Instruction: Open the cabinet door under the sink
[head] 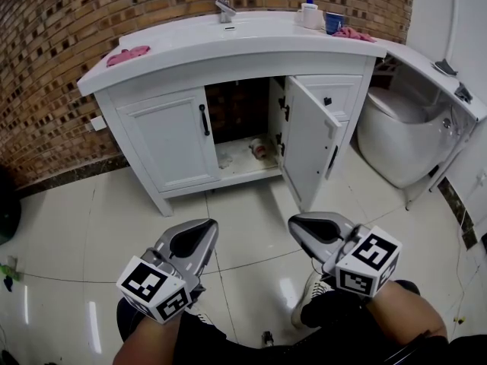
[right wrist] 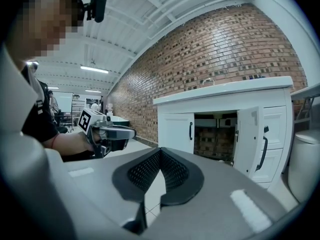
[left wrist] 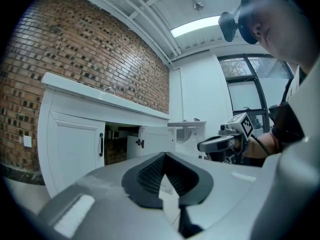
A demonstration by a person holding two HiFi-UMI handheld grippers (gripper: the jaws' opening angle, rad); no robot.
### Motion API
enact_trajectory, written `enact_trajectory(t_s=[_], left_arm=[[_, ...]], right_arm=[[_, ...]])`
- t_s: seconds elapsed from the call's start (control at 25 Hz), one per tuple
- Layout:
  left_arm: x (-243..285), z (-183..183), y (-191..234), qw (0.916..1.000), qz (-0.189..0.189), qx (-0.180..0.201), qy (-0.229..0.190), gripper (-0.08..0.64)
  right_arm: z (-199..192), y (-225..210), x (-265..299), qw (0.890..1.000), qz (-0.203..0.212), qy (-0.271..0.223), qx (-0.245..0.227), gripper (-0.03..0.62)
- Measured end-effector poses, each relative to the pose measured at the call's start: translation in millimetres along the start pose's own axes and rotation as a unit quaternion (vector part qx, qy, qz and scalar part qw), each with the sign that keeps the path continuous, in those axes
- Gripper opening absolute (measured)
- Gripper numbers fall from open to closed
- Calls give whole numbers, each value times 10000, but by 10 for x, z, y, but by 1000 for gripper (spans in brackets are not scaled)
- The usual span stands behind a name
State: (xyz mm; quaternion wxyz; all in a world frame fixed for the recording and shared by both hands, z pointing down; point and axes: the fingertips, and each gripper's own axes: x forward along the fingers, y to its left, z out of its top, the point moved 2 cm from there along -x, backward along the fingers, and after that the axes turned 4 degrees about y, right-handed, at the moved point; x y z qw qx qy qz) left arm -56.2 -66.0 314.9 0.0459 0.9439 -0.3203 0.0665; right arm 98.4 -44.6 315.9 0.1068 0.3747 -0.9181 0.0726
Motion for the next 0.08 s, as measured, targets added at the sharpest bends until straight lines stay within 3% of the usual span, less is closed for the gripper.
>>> enact_trajectory(t_s=[0.08], left_arm=[[-1,-2,-6,10000,0,-3,0,6]], right_arm=[[-4,-5,-5,10000,-7,8,-4,6]])
